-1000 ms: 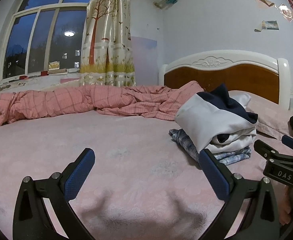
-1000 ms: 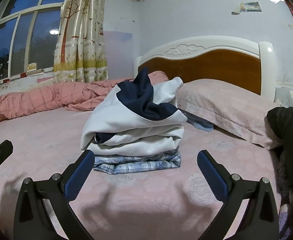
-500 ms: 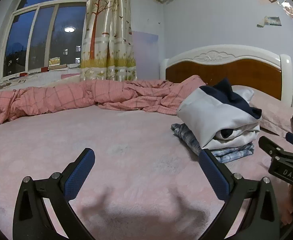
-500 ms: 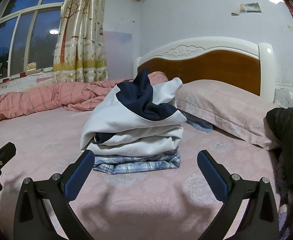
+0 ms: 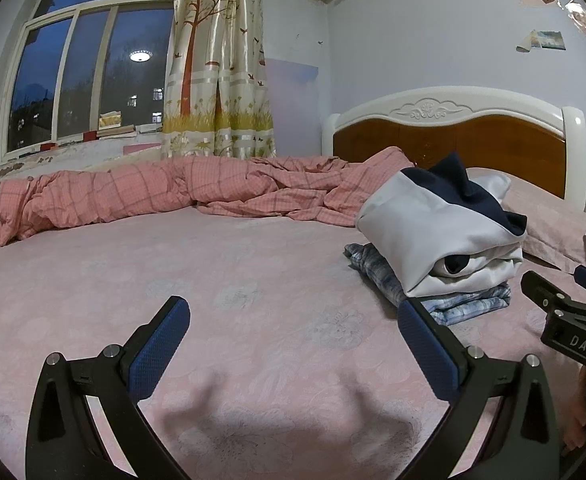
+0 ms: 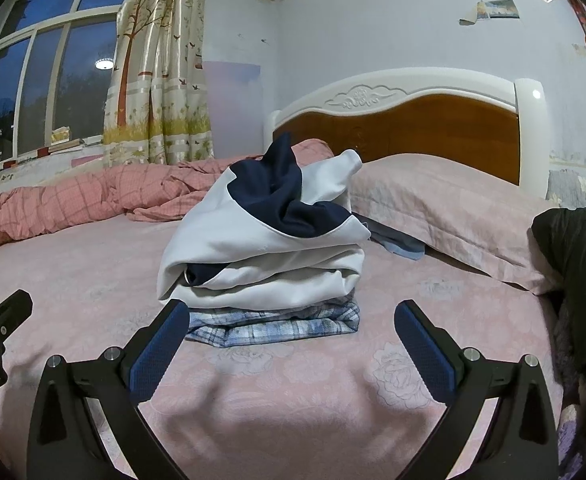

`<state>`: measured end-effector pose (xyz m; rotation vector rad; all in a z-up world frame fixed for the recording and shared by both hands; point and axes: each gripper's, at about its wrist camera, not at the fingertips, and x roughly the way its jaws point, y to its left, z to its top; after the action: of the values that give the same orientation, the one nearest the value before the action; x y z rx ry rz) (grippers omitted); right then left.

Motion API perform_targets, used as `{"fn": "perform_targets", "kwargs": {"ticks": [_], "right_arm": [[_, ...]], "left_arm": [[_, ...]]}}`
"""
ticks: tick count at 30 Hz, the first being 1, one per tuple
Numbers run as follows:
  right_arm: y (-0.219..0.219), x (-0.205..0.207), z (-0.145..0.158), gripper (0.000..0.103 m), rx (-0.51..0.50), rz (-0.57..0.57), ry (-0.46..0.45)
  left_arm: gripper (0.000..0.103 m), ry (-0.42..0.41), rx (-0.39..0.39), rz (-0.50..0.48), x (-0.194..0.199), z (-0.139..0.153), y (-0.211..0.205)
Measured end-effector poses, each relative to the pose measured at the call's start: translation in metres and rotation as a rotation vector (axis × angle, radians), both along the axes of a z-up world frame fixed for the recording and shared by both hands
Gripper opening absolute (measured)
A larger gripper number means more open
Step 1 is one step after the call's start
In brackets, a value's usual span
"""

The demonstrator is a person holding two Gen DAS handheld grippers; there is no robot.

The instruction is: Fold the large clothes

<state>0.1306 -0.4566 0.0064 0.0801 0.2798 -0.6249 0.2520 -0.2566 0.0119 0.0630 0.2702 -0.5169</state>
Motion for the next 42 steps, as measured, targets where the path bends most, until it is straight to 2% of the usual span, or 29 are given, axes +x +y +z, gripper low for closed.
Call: {"fn": "perform_targets", "kwargs": {"ticks": [18,28,42], "right_arm": [[0.002,0.0,-0.001,0.103,-0.002,-0.009,0.005],[0.001,0.0,0.0,0.103,0.0,-0.009,0.005],[0.002,0.0,0.0,0.103,0.0,-0.01,0.006]], "left_arm": [[0.103,0.007,0.006,-0.001,0.001,-0.001,0.001],[0.103,-0.071,0.066,-0.019,-0.014,0.0,-0.012],[0.103,-0.009,0.022,-0.012,-0.003,0.0,-0.004]]}}
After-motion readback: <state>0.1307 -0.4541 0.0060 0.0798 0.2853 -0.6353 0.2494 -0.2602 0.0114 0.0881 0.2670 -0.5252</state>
